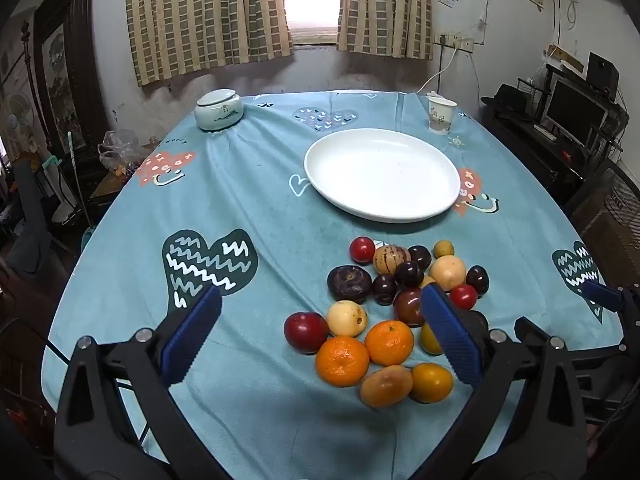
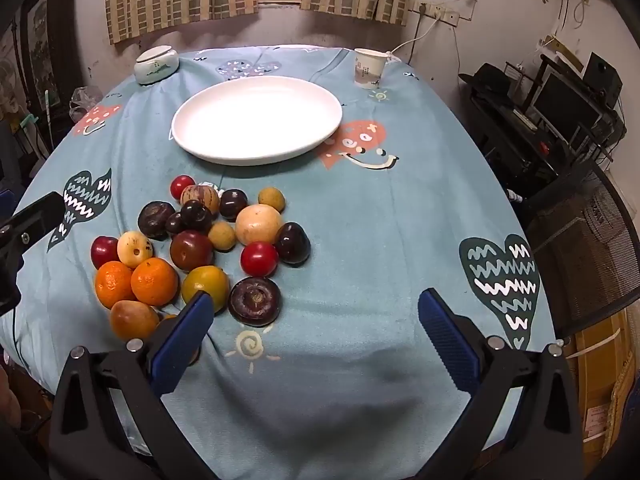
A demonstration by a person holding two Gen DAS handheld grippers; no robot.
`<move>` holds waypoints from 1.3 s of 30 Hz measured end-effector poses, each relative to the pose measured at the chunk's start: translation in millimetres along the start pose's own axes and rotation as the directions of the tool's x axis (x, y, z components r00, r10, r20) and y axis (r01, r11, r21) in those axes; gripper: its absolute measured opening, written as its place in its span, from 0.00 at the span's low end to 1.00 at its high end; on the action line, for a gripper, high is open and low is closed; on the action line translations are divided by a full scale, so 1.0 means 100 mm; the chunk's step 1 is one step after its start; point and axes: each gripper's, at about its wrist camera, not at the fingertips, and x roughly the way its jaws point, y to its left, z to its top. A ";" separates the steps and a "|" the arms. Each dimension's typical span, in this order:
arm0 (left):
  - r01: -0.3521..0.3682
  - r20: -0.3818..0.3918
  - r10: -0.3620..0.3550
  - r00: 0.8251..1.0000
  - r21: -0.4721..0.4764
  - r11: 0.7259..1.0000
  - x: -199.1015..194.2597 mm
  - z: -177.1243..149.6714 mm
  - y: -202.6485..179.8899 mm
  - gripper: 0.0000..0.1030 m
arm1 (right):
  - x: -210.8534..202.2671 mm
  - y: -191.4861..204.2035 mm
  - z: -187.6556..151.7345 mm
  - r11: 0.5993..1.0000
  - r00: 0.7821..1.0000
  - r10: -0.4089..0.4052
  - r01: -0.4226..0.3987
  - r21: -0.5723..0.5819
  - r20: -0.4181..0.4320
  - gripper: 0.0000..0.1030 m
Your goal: Organize fruits
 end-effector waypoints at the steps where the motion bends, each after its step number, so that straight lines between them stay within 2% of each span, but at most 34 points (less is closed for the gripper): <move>1: 0.001 0.004 -0.001 1.000 0.000 1.000 0.00 0.00 0.00 0.98 | -0.05 0.10 -0.02 1.000 1.000 -0.013 0.013 -0.011 0.014 0.99; 3: 0.001 0.001 -0.001 1.000 0.000 1.000 0.00 0.00 0.00 0.98 | 0.02 -0.01 0.00 0.999 0.999 0.035 -0.034 0.026 -0.016 0.99; 8: 0.001 0.001 -0.001 1.000 0.000 1.000 -0.01 0.00 -0.01 0.98 | -0.04 -0.05 -0.02 0.998 0.999 0.053 -0.053 0.023 -0.003 0.99; 39: 0.013 -0.009 -0.013 1.000 -0.007 1.000 0.02 -0.05 0.00 0.98 | -0.04 0.01 -0.02 0.999 0.999 0.038 -0.038 -0.003 0.001 0.99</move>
